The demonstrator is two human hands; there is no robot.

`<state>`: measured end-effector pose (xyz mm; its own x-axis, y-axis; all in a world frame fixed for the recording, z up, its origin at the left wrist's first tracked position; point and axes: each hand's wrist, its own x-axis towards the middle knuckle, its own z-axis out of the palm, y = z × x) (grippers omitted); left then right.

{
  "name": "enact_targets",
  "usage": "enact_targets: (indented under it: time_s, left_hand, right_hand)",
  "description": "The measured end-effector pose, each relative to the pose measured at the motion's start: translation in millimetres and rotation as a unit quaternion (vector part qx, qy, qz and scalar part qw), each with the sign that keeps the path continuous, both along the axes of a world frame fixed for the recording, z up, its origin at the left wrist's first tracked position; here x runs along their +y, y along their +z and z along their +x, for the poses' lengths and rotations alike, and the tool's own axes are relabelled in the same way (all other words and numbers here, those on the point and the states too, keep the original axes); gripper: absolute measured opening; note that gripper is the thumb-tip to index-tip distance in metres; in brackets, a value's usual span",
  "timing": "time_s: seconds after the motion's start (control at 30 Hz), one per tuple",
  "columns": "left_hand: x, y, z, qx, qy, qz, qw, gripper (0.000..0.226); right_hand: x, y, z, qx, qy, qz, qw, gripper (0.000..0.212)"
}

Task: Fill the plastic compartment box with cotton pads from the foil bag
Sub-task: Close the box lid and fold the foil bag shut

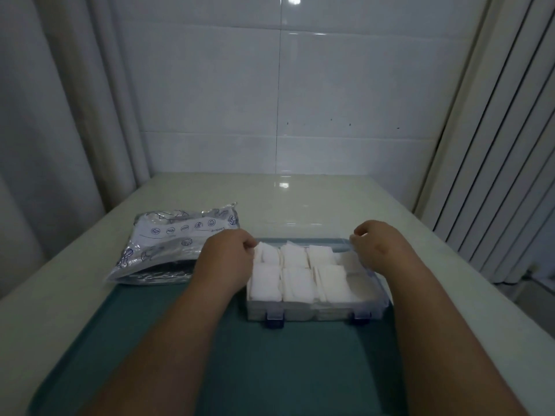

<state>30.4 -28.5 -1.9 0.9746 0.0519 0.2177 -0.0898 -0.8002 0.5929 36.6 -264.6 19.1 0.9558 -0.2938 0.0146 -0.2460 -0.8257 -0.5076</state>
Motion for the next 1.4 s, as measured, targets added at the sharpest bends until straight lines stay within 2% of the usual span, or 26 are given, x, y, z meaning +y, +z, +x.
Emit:
enact_targets:
  time_s: [0.2, 0.33, 0.5, 0.6, 0.7, 0.8, 1.0, 1.07, 1.13, 1.2, 1.23, 1.4]
  left_hand:
    - [16.1, -0.1, 5.5, 0.026, 0.003, -0.012, 1.000, 0.026]
    - [27.8, -0.5, 11.2, 0.054, 0.014, -0.032, 0.998, 0.032]
    - [28.9, -0.1, 13.0, 0.074, 0.017, -0.099, 0.992, 0.040]
    - [26.7, -0.7, 12.6, 0.080, 0.033, -0.143, 0.986, 0.045]
    - [29.4, -3.7, 15.5, 0.090, 0.046, -0.183, 0.978, 0.058]
    - [33.9, -3.8, 15.9, 0.105, 0.037, -0.228, 0.967, 0.067]
    - [35.2, -6.8, 15.9, 0.081, 0.057, -0.240, 0.966, 0.050]
    - [34.4, -5.8, 16.9, 0.071, 0.073, -0.277, 0.955, 0.039]
    - [31.9, -1.0, 15.9, 0.084, 0.090, -0.339, 0.933, 0.026]
    - [31.6, 1.3, 17.3, 0.113, 0.094, -0.400, 0.904, 0.045]
    - [31.9, 1.9, 17.4, 0.123, 0.093, -0.425, 0.892, 0.054]
    - [34.8, 4.2, 13.0, 0.138, 0.066, -0.474, 0.867, 0.070]
  right_hand:
    - [6.4, -6.5, 1.1, -0.008, -0.005, 0.029, 1.000, 0.037]
    - [10.8, -12.4, 4.2, -0.019, 0.002, 0.069, 0.997, 0.028]
    - [12.9, -19.2, 6.9, -0.018, 0.000, 0.117, 0.993, 0.023]
    - [12.1, -17.9, 6.0, -0.032, 0.000, 0.133, 0.991, 0.030]
    - [8.9, -19.7, 7.0, -0.043, -0.006, 0.154, 0.987, 0.040]
    - [7.4, -20.3, 7.8, -0.040, -0.022, 0.172, 0.984, 0.034]
    - [9.1, -16.2, 6.1, -0.065, -0.038, 0.218, 0.973, 0.017]
    - [11.6, -13.7, 5.3, -0.076, -0.039, 0.222, 0.971, 0.013]
    - [16.1, -9.2, 4.4, -0.085, -0.038, 0.303, 0.948, 0.010]
    - [20.3, -4.1, 4.5, -0.082, -0.060, 0.416, 0.904, 0.017]
    - [21.3, -3.0, 4.3, -0.076, -0.067, 0.433, 0.895, 0.021]
    - [19.2, -1.9, -1.4, -0.063, -0.081, 0.452, 0.886, 0.031]
